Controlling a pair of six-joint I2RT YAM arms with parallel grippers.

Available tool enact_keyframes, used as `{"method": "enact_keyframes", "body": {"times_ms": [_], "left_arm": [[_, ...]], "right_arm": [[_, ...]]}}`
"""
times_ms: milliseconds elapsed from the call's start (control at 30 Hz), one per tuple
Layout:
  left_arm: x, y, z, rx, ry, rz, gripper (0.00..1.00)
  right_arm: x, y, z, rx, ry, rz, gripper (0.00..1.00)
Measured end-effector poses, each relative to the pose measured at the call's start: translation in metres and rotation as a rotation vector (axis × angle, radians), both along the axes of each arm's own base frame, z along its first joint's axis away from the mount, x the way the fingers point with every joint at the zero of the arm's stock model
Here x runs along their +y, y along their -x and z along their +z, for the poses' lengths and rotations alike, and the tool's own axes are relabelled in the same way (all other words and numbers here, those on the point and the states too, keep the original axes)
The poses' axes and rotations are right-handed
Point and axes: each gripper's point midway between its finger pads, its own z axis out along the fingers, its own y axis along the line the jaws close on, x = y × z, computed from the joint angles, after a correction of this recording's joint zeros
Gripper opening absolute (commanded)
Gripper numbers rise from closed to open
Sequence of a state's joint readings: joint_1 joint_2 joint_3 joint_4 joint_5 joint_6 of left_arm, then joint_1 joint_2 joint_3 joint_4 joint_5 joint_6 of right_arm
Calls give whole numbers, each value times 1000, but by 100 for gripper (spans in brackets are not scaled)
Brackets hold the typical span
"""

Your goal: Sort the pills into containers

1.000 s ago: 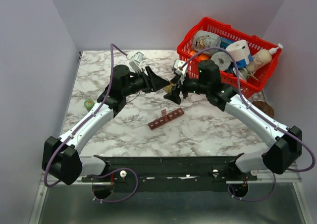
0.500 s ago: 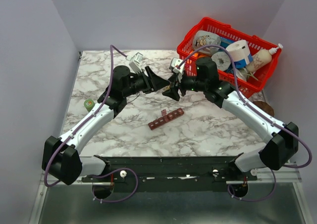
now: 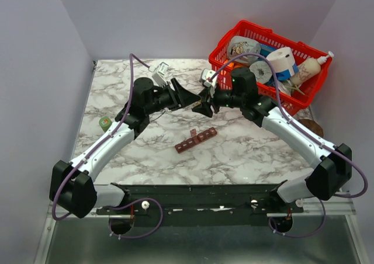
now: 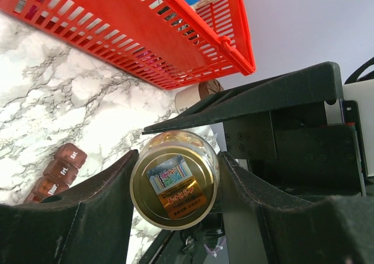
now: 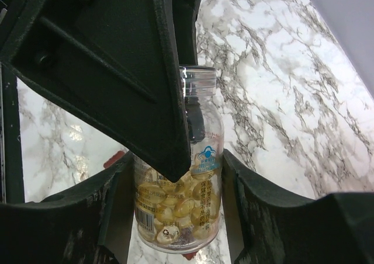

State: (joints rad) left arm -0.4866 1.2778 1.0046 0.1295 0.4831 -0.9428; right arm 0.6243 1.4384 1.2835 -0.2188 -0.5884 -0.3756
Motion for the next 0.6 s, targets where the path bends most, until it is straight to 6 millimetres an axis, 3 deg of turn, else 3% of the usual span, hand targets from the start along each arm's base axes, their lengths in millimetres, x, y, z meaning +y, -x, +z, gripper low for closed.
{"method": "enact_keyframes", "body": {"times_ms": [100, 233, 467, 600], "left_arm": [[2, 2, -1, -4, -14, -1, 81], [15, 7, 8, -50, -38, 15, 91], [66, 12, 63, -247, -35, 111, 92], [74, 27, 77, -343, -52, 67, 92]], "right_arm": [[1, 3, -1, 7, -4, 17, 23], [1, 15, -9, 54, -18, 78, 22], [-2, 44, -2, 133, -78, 204, 22], [-5, 61, 12, 187, -133, 286, 21]]}}
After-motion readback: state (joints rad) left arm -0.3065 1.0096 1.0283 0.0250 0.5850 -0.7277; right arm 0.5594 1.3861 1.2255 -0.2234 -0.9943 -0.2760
